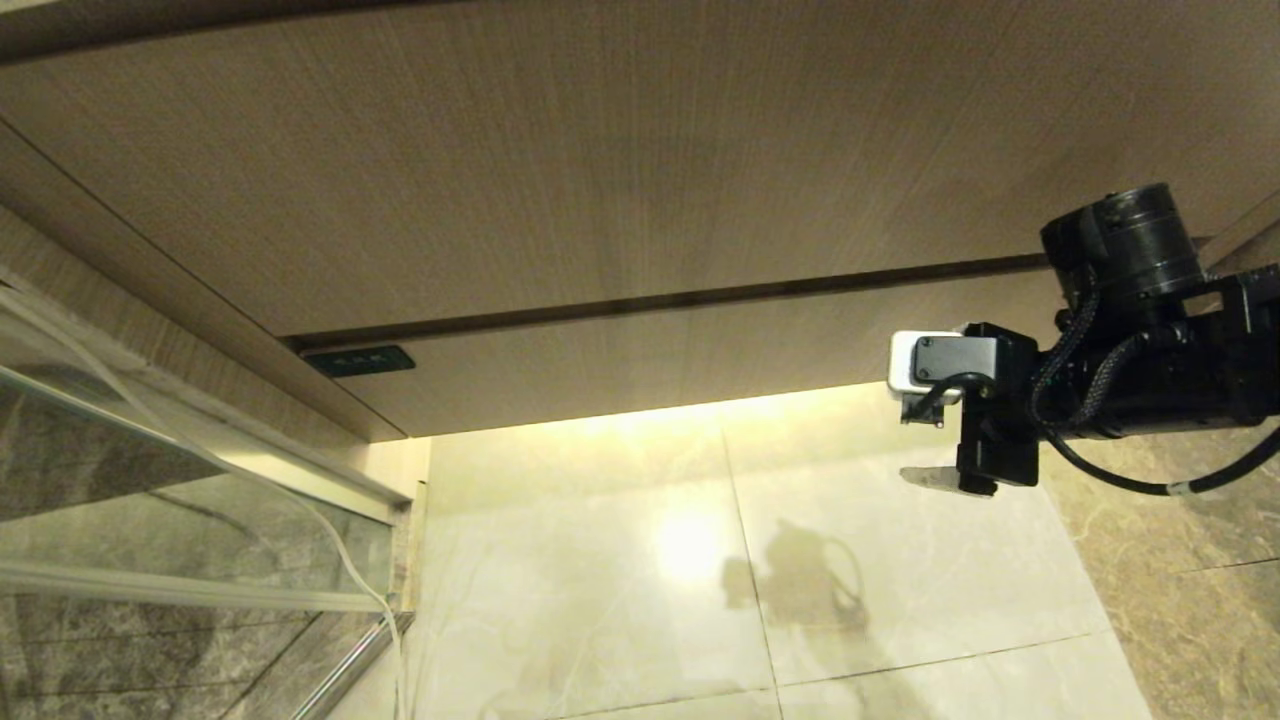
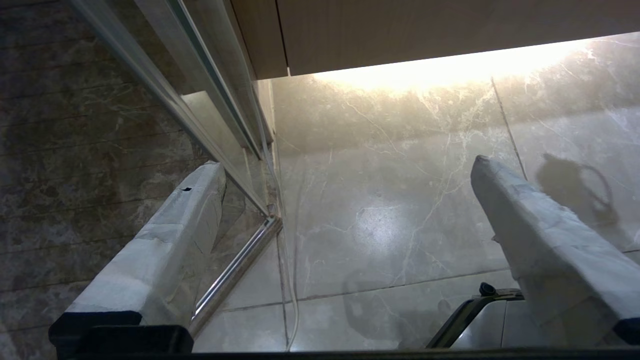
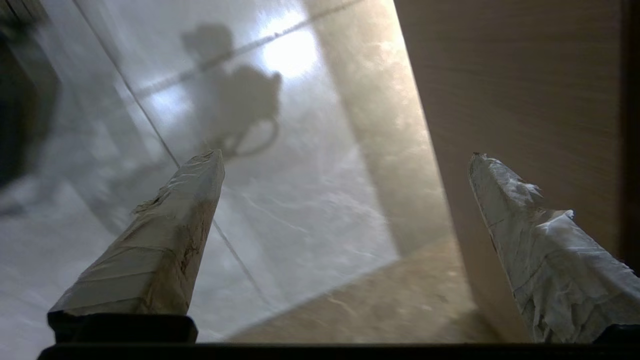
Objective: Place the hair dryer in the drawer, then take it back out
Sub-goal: Pull open the drawer
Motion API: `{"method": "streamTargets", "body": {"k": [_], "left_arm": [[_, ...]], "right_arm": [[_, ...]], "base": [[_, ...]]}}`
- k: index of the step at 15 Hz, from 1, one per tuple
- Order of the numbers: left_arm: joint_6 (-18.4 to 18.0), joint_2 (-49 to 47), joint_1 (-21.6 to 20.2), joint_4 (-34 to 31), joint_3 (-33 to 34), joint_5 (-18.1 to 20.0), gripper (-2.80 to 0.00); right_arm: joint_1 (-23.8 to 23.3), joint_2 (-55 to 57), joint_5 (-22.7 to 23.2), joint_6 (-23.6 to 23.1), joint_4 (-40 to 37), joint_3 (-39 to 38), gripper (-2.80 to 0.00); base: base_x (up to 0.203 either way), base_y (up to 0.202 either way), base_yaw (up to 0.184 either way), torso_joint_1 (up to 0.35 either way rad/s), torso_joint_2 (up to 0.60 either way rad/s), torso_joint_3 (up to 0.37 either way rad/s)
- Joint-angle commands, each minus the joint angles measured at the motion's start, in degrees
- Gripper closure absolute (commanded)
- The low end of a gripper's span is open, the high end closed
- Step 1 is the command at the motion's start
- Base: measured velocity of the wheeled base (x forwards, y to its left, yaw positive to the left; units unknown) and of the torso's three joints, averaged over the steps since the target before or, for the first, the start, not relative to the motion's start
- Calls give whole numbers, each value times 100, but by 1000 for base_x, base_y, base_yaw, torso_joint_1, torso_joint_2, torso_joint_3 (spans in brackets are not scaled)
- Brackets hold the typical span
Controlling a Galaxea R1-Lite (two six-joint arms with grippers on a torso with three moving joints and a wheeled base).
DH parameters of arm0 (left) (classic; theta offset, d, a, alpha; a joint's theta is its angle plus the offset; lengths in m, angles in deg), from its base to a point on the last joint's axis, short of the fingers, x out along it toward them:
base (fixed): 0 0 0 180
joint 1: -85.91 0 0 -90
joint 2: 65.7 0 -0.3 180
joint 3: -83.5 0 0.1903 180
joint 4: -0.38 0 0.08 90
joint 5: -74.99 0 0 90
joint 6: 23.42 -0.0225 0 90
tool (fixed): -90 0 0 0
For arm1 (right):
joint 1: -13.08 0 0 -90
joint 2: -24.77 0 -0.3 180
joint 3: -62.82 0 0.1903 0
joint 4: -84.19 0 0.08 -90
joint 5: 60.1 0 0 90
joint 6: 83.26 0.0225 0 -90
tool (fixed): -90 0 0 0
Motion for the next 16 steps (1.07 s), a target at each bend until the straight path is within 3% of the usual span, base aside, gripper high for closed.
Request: {"method": "streamTargets", "body": {"k": [1,3,9,10,12,13,16], "left_arm": [[1,0,0,-2,0,-1,-280],[1,0,0,-2,0,-1,-280],[1,0,0,-2,0,-1,-280],[1,0,0,-2,0,-1,-280],[1,-2,0,-2,0,-1,-280],[1,-9,0,-2,0,-1,-280],[1,-9,0,-2,0,-1,-280]], "right_arm": [[151,236,57,629,105,62,-280],[192,503,542,952,600,195,-280],[184,509,559,936,616,192,-280],[107,640,917,603,937,177,-280],[-99,974,1947,-514,1681,178,-280],[-203,1056,2211,-778,1786,195,-280],[-203,1056,2212,-779,1786,195,-280]], "base": [[0,0,0,0,0,0],[0,0,0,0,0,0],[0,0,0,0,0,0],[0,0,0,0,0,0],[0,0,0,0,0,0],[0,0,0,0,0,0],[0,0,0,0,0,0]]}}
